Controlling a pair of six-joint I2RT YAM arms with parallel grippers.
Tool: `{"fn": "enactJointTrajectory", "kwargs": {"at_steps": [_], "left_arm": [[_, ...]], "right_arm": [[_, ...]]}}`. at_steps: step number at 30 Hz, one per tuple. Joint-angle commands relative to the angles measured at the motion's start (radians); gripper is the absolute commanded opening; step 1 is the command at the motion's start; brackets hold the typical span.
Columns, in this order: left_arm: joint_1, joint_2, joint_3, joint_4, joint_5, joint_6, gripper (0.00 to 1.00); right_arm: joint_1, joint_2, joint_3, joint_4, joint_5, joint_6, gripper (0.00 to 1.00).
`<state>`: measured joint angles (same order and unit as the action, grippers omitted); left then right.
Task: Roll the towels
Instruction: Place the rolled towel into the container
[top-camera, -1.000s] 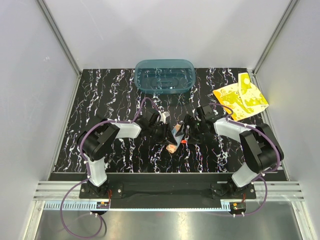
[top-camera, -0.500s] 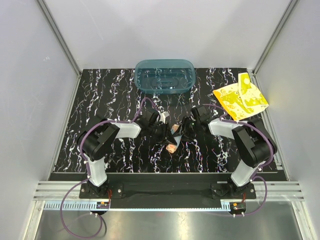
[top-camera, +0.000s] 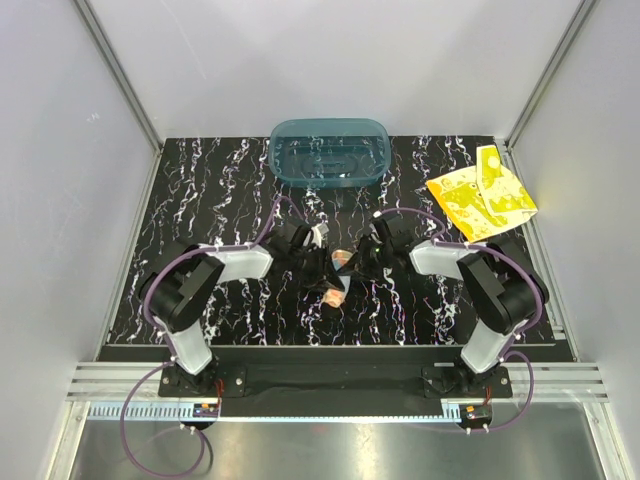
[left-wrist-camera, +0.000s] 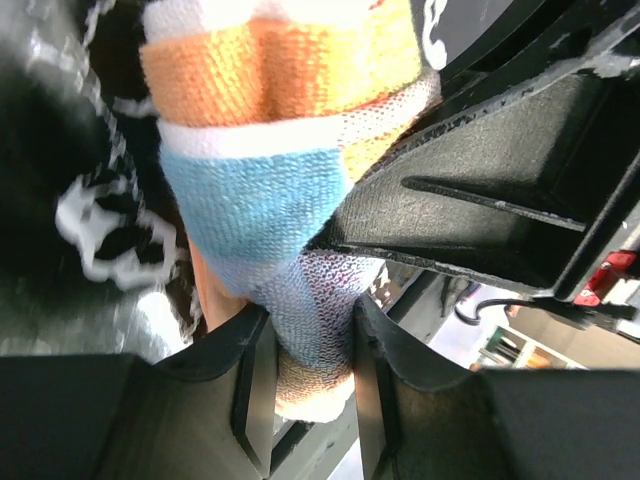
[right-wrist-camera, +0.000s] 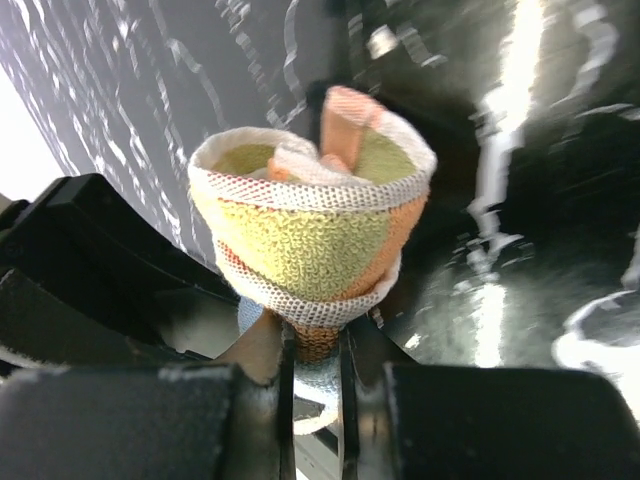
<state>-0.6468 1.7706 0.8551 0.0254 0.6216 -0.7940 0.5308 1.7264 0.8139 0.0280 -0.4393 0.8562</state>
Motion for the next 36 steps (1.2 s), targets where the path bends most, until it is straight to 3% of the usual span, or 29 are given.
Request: {"fn": "enactJointTrajectory", "kwargs": {"at_steps": [1, 10, 16, 20, 27, 31, 34, 36], "left_arm": [[-0.03, -0.088, -0.013, -0.146, -0.054, 0.061, 0.34], [-0.027, -0.355, 0.088, -0.347, -0.152, 0.111, 0.6], [-0.02, -0.523, 0.212, -0.593, -0.341, 0.167, 0.62], [-0.014, -0.664, 0.239, -0.744, -0.511, 0.205, 0.63], [-0.01, -0.858, 0.214, -0.897, -0.73, 0.288, 0.63], [-0.008, -0.922, 0.188, -0.917, -0.804, 0.332, 0.63], [-0.007, -0.932, 0.176, -0.92, -0.844, 0.351, 0.63], [-0.005, -0.935, 0.161, -0.909, -0.859, 0.36, 0.63]], "right_arm": [[0.023, -0.06, 0.059, -0.022, 0.008, -0.055, 0.0], [0.021, -0.119, 0.231, -0.189, -0.045, -0.16, 0.0], [0.012, -0.067, 0.425, -0.315, -0.072, -0.245, 0.0], [-0.041, 0.005, 0.685, -0.395, -0.12, -0.313, 0.0], [-0.159, 0.334, 1.175, -0.502, -0.281, -0.448, 0.0], [-0.213, 0.596, 1.548, -0.611, -0.276, -0.499, 0.0], [-0.258, 0.818, 1.934, -0.695, -0.26, -0.528, 0.0], [-0.313, 0.893, 1.953, -0.616, -0.282, -0.505, 0.0]]}}
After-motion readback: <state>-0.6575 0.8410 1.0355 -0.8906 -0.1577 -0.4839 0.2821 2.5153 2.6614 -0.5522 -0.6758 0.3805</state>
